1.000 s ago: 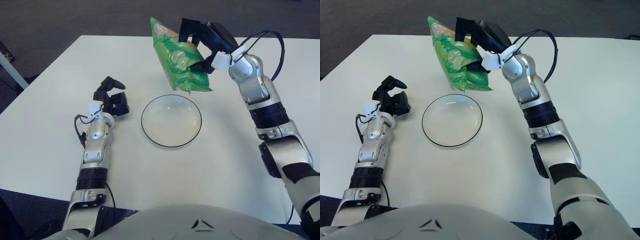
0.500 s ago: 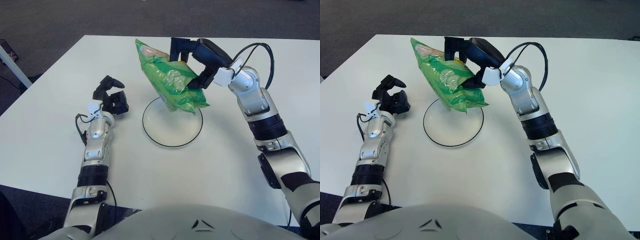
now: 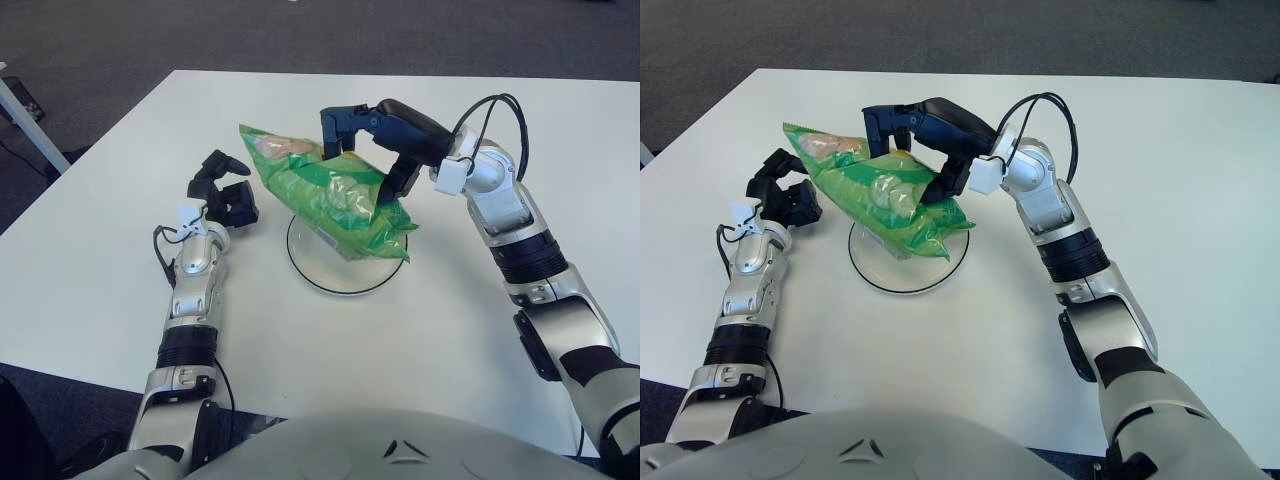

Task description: Put the snack into the plate.

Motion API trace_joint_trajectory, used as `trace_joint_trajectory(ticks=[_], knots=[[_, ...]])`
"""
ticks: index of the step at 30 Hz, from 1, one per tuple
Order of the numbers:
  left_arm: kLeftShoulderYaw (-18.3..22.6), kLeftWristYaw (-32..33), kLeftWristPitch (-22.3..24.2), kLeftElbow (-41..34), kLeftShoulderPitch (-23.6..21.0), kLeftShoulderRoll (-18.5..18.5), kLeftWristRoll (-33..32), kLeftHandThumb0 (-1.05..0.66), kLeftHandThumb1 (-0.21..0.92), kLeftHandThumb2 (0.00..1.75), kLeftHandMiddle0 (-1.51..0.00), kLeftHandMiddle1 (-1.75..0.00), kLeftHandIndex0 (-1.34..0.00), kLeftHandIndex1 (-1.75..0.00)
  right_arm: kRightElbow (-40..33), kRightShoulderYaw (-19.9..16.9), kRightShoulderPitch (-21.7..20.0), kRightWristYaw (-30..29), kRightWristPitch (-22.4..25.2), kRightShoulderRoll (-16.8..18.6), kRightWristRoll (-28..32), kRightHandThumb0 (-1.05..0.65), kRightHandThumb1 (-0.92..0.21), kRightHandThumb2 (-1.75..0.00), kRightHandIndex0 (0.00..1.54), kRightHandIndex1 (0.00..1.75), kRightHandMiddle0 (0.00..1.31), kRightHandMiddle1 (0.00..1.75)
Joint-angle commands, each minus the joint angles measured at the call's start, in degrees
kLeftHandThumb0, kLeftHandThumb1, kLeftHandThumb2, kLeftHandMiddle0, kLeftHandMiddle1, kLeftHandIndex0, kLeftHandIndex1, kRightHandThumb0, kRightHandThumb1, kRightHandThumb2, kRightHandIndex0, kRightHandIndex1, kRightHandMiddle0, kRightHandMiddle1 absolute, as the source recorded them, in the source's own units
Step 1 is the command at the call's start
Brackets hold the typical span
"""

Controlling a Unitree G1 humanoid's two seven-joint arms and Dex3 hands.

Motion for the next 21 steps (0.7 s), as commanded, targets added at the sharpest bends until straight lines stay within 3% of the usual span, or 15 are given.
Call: trace_joint_trajectory(ticks=[1, 6, 10, 13, 17, 21], knots=[[-0.19, 0.62, -0.38, 4.85, 5.91, -3.03, 0.1, -0.49, 0.29, 1.35, -1.34, -1.75, -0.63, -1.75, -1.83, 0.34, 1.1, 2.8, 1.0, -0.69, 2.47, 0.0, 0.06, -1.75, 0.87, 1.74, 0.69, 1.75], [-0.31, 1.14, -0.21, 4.75, 6.02, -3.13, 0.52, -0.5, 0.28, 1.37, -1.33, -1.75, -0.65, -1.75, -3.23, 0.38, 3.19, 5.13, 1.53, -0.87, 3.94, 0.0, 0.07, -1.75, 0.89, 1.73, 0.69, 1.75], [-0.47, 1.41, 0.57, 4.51, 6.2, -3.06, 0.8, -0.5, 0.26, 1.39, -1.32, -1.75, -0.66, -1.75, -7.44, 1.12, 5.0, 10.04, 8.85, -2.17, 7.6, 0.0, 0.07, -1.75, 0.9, 1.72, 0.69, 1.75], [-0.84, 2.76, 1.56, 4.09, 6.23, -3.07, 2.01, -0.51, 0.23, 1.42, -1.31, -1.75, -0.68, -1.75, -10.61, 2.26, 4.58, 15.01, 14.0, -5.16, 7.6, 0.0, 0.05, -1.72, 0.88, 1.7, 0.68, 1.75], [-1.24, 4.26, 1.46, 3.9, 6.23, -2.97, 3.45, -0.52, 0.22, 1.44, -1.31, -1.75, -0.7, -1.75, -13.12, 2.24, 4.83, 16.59, 16.94, -6.31, 6.08, 0.0, 0.04, -1.69, 0.87, 1.73, 0.71, 1.65], [-1.49, 5.92, 1.86, 2.57, 6.66, -3.07, 4.98, -0.53, 0.19, 1.47, -1.3, -1.75, -0.72, -1.75, -14.58, 2.42, 5.03, 17.15, 17.78, -7.07, 5.08, 0.0, -0.05, -1.57, 0.82, 1.74, 0.67, 1.56]])
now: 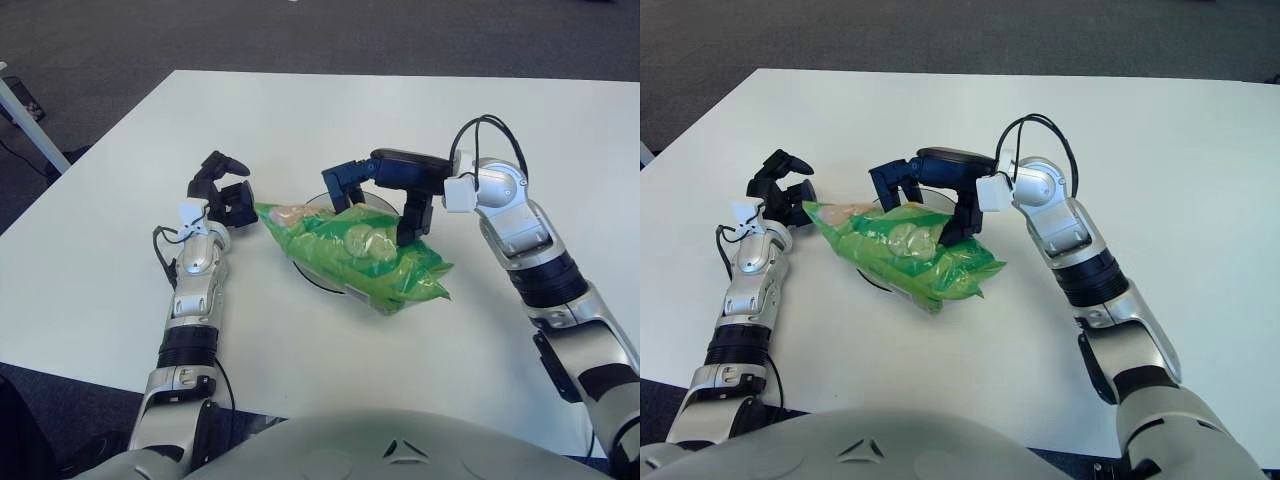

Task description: Put the snack into the plate.

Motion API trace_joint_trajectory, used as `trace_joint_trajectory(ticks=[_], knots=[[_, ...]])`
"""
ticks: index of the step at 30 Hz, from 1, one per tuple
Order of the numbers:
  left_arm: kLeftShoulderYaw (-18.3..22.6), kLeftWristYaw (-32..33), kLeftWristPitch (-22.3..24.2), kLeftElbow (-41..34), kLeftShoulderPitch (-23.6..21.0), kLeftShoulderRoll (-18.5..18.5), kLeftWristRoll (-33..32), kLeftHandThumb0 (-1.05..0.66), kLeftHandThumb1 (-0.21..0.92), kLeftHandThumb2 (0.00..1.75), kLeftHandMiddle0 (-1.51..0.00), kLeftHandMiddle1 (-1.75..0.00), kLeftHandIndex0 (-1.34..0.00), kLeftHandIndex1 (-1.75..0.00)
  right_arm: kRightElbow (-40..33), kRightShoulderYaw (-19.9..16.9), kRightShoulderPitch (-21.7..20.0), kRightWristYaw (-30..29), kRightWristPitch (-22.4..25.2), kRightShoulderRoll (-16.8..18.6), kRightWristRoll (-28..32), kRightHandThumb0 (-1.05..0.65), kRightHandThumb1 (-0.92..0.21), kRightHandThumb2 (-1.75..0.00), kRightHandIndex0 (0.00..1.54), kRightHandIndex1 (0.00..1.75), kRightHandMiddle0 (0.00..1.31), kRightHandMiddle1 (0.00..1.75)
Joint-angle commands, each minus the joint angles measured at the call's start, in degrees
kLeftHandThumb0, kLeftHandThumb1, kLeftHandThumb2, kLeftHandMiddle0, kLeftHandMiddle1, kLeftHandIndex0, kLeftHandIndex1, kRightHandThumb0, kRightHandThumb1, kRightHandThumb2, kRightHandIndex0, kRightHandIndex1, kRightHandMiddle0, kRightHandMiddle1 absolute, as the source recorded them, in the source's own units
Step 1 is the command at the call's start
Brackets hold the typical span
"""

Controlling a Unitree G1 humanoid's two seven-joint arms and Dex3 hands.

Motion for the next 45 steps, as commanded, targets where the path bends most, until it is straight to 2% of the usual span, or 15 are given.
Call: trace_joint_trajectory(ticks=[1, 7, 9, 11, 16, 21, 27, 45], knots=[[-1.03, 1.85, 0.9, 2.69, 6.63, -3.05, 1.48, -0.53, 0.19, 1.47, -1.29, -1.75, -0.72, -1.75, -2.04, 0.11, -0.11, 0.75, 0.65, -0.51, -0.69, 0.0, -0.08, -1.53, 0.8, 1.74, 0.65, 1.56], [-1.38, 3.0, 2.97, 0.14, 7.42, -3.47, 2.38, -0.54, 0.17, 1.49, -1.27, -1.75, -0.74, -1.75, -2.6, 0.25, 0.32, -0.96, -0.03, -1.06, -4.9, 0.0, -0.19, -1.41, 0.73, 1.75, 0.55, 1.57], [-1.44, 3.03, 3.54, -0.6, 7.68, -3.55, 2.15, -0.54, 0.17, 1.5, -1.27, -1.75, -0.74, -1.75, -2.69, 0.03, 0.61, -1.67, 0.17, -0.85, -5.97, 0.0, -0.26, -1.36, 0.61, 1.75, 0.51, 1.66], [-1.45, 3.01, 3.82, -0.91, 7.76, -3.62, 1.92, -0.55, 0.16, 1.51, -1.27, -1.75, -0.75, -1.75, -2.68, -0.22, 0.97, -2.24, 0.62, -0.57, -6.57, 0.0, -0.31, -1.32, 0.53, 1.75, 0.48, 1.71], [-1.12, 2.3, 2.86, -0.15, 7.53, -3.72, 0.91, -0.55, 0.15, 1.52, -1.31, -1.75, -0.75, -1.75, -3.11, -0.45, 1.32, -2.73, 3.92, -0.4, -7.28, 0.0, -0.38, -1.25, 0.46, 1.75, 0.44, 1.74], [-0.98, 0.99, 2.16, 0.26, 7.48, -3.54, -0.18, -0.54, 0.18, 1.49, -1.33, -1.75, -0.73, -1.75, -1.17, -0.36, 0.42, -3.22, 1.6, -0.39, -7.66, 0.0, -0.4, -1.22, 0.44, 1.75, 0.42, 1.74], [-0.92, 0.05, 1.89, 0.29, 7.66, -3.31, -1.04, -0.52, 0.21, 1.44, -1.33, -1.75, -0.7, -1.75, -1.55, -0.59, 0.87, -4.49, 1.08, -0.26, -8.67, 0.0, -0.41, -1.21, 0.44, 1.75, 0.42, 1.74], [-0.42, -2.05, -1.65, 2.88, 7.2, -3.42, -2.71, -0.5, 0.26, 1.39, -1.34, -1.75, -0.66, -1.75, 1.76, -2.24, 0.55, -13.22, -4.26, 0.46, -14.32, 0.0, -0.44, -1.17, 0.41, 1.75, 0.4, 1.73]])
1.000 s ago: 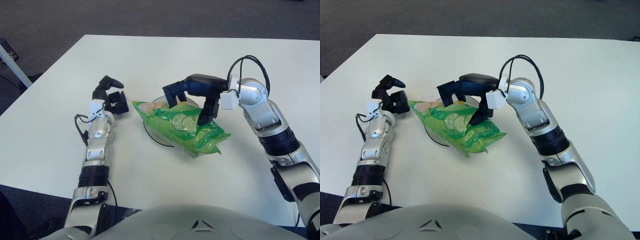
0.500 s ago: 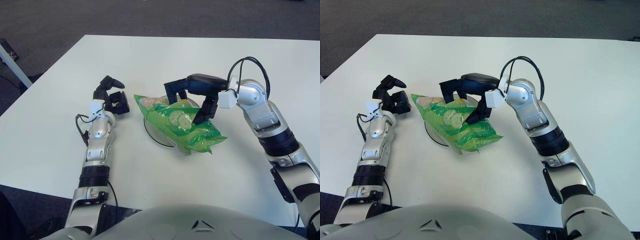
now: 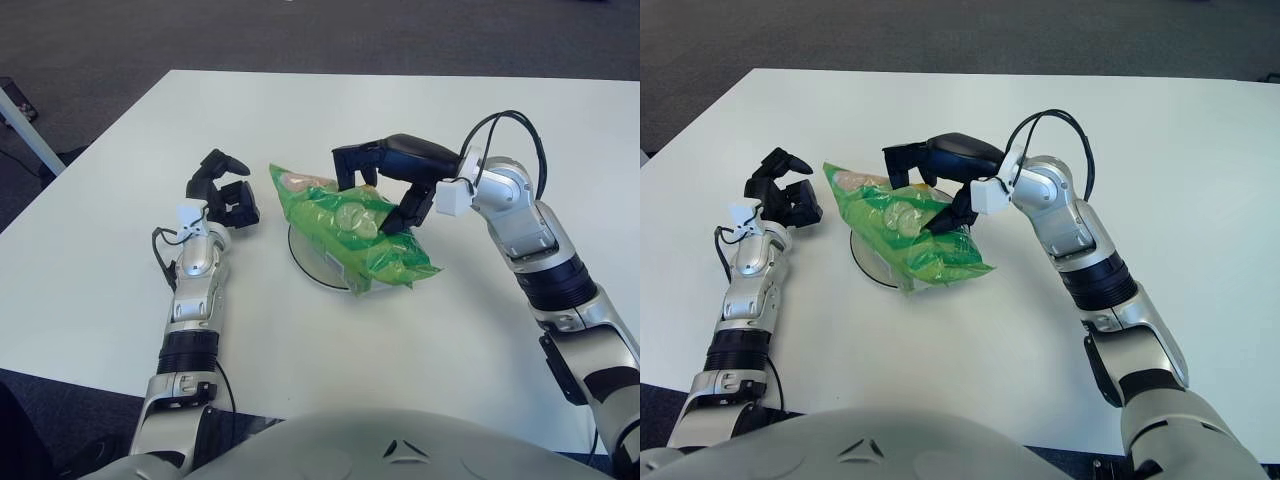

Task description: Put the snack into the plate.

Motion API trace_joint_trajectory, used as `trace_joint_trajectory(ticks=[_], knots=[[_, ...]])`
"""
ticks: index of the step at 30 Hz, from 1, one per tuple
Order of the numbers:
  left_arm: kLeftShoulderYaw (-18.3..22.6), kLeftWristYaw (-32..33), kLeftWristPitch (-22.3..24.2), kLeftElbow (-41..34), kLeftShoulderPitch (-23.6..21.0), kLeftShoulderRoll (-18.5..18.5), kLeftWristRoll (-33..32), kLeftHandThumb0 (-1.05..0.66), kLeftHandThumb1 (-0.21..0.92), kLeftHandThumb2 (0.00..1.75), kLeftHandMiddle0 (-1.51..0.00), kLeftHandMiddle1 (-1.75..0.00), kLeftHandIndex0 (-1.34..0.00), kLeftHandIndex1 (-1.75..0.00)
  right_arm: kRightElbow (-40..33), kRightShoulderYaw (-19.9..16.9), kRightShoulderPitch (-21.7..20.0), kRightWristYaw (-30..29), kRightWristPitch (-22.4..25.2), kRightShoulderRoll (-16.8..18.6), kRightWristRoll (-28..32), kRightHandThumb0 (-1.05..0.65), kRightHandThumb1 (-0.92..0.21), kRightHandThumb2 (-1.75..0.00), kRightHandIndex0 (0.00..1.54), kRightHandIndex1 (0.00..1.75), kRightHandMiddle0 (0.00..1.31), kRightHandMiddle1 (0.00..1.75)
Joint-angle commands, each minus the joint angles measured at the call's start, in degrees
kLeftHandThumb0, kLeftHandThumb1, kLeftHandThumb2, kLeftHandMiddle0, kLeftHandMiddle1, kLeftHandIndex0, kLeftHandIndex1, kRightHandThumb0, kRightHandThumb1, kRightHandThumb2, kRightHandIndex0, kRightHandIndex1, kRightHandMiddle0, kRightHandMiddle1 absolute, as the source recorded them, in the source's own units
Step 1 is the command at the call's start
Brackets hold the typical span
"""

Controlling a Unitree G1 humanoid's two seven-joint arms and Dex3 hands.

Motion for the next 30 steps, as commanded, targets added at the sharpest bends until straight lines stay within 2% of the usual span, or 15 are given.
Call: trace_joint_trajectory(ticks=[1, 6, 9, 10, 12, 13, 15, 16, 18, 26, 30], knots=[[-0.38, -0.5, -1.05, 5.84, 5.98, -2.83, -0.23, -0.5, 0.26, 1.39, -1.34, -1.75, -0.66, -1.75, 1.37, -0.99, -0.27, -2.05, -1.45, 0.32, -0.9, 0.0, -0.44, -1.17, 0.41, 1.75, 0.4, 1.74], [-0.31, -0.66, -1.4, 6.25, 5.87, -2.79, -0.16, -0.5, 0.26, 1.39, -1.35, -1.75, -0.66, -1.75, 3.22, -1.26, -0.71, -3.36, -2.78, 0.41, -1.08, 0.0, -0.47, -1.14, 0.42, 1.75, 0.38, 1.71], [-0.26, -0.83, -1.45, 6.42, 5.79, -2.78, -0.3, -0.5, 0.27, 1.38, -1.35, -1.75, -0.66, -1.75, 4.42, -1.25, -1.19, -3.58, -3.77, 0.19, -1.18, 0.0, -0.61, -0.9, 0.41, 1.67, 0.31, 1.64], [-0.26, -0.94, -1.48, 6.48, 5.78, -2.74, -0.34, -0.5, 0.27, 1.38, -1.35, -1.75, -0.66, -1.75, 4.77, -1.18, -1.4, -3.6, -4.19, 0.04, -1.37, 0.0, -0.69, -0.77, 0.38, 1.62, 0.29, 1.63], [-0.31, -1.09, -1.58, 6.57, 5.79, -2.71, -0.33, -0.5, 0.27, 1.38, -1.35, -1.75, -0.65, -1.75, 5.3, -1.15, -1.64, -3.75, -4.8, -0.18, -1.7, -0.17, -0.8, -0.59, 0.28, 1.44, 0.32, 1.61], [-0.34, -1.13, -1.64, 6.6, 5.8, -2.71, -0.31, -0.5, 0.27, 1.37, -1.35, -1.75, -0.65, -1.75, 5.48, -1.19, -1.7, -3.83, -5.01, -0.24, -1.84, -0.26, -0.67, -0.69, 0.24, 1.34, 0.23, 1.53], [-0.34, -1.3, -1.78, 6.82, 5.78, -2.64, -0.3, -0.5, 0.27, 1.37, -1.35, -1.75, -0.65, -1.75, 7.11, -1.43, -2.11, -3.75, -6.1, -0.62, -1.64, -0.37, -0.5, -0.86, 0.17, 1.2, 0.12, 1.43], [-0.33, -1.35, -1.84, 6.91, 5.76, -2.62, -0.3, -0.5, 0.28, 1.37, -1.35, -1.75, -0.65, -1.75, 7.87, -1.46, -2.35, -3.48, -6.62, -0.79, -1.4, -0.41, -0.44, -0.92, 0.14, 1.14, 0.08, 1.39], [-0.28, -1.39, -1.94, 7.06, 5.73, -2.59, -0.28, -0.5, 0.28, 1.37, -1.35, -1.75, -0.65, -1.75, 9.05, -1.36, -2.9, -2.68, -7.44, -1.18, -0.96, -0.48, -0.39, -0.95, 0.08, 1.01, 0.04, 1.27], [-0.1, -1.62, -2.38, 7.62, 5.58, -2.58, -0.41, -0.49, 0.28, 1.36, -1.35, -1.75, -0.64, -1.75, 11.57, -0.24, -5.71, 0.67, -8.87, -3.17, -1.83, -0.65, -0.39, -0.88, 0.0, 0.64, 0.0, 0.94], [-0.05, -1.84, -2.77, 7.94, 5.5, -2.57, -0.54, -0.49, 0.28, 1.36, -1.35, -1.75, -0.64, -1.75, 12.27, 0.33, -6.93, 3.32, -8.58, -4.06, -1.72, -0.69, -0.41, -0.84, 0.0, 0.52, 0.0, 0.86]])
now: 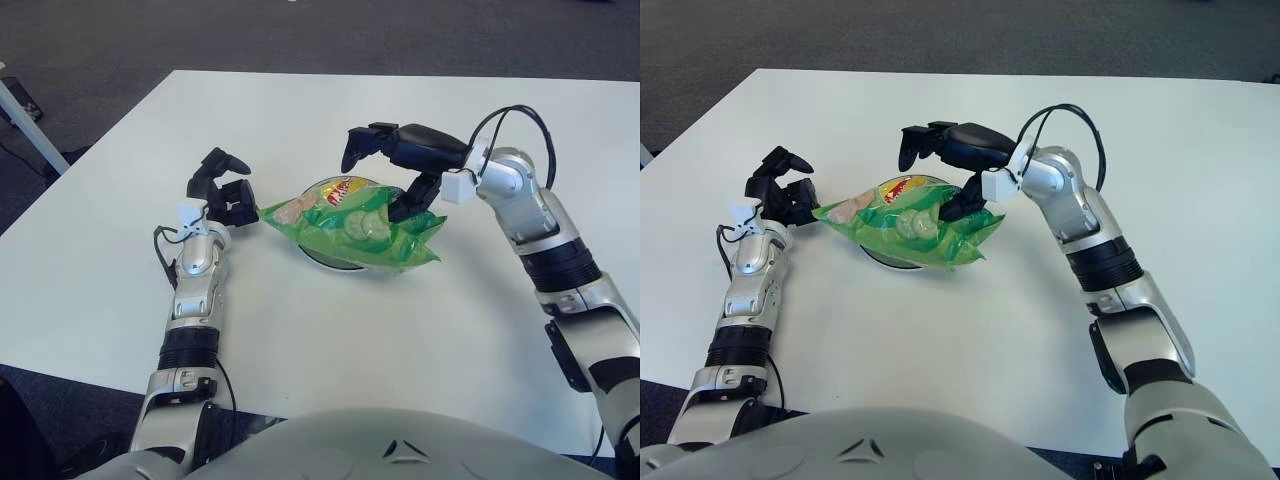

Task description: Put the snack into the plate.

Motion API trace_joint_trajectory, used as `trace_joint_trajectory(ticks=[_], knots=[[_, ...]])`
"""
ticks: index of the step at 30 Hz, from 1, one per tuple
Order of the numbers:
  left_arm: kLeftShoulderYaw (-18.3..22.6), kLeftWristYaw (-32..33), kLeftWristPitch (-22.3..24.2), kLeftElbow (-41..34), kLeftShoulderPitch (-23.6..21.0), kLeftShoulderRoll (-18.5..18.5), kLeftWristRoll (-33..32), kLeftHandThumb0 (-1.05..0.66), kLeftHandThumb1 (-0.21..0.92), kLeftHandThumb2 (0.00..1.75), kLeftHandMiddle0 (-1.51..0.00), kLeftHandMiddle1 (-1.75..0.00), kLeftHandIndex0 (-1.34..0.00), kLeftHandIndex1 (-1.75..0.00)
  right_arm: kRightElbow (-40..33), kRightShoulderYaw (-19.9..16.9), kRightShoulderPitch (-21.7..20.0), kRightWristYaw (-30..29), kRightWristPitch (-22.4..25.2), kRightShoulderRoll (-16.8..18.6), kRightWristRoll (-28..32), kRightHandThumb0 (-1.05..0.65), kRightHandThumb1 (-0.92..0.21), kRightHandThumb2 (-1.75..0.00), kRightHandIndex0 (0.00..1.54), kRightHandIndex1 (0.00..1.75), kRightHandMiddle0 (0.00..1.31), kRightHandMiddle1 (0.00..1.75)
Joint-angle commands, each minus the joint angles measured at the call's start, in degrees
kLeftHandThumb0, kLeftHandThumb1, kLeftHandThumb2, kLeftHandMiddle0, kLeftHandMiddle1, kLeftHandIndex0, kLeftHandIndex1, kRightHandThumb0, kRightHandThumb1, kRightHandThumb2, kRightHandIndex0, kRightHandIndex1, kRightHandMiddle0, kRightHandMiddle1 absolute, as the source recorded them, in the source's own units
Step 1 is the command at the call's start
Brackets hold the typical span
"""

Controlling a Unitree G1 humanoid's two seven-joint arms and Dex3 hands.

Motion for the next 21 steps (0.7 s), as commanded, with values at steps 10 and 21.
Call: trace_joint_trajectory(ticks=[10, 21], knots=[[-0.19, -0.13, -1.13, 5.62, 6.4, -2.86, -0.25, -0.5, 0.27, 1.37, -1.34, -1.75, -0.65, -1.75, 2.51, 1.53, -4.74, 8.32, -0.18, -2.33, 1.02, -0.79, -0.51, -0.72, 0.0, 0.24, 0.0, 0.72], [-0.26, 0.42, -1.17, 5.63, 6.35, -2.86, 0.31, -0.5, 0.26, 1.38, -1.34, -1.75, -0.66, -1.75, 3.95, 0.98, -5.91, 11.84, 2.46, -1.99, 2.77, -0.83, -0.54, -0.68, 0.0, 0.17, 0.0, 0.7]])
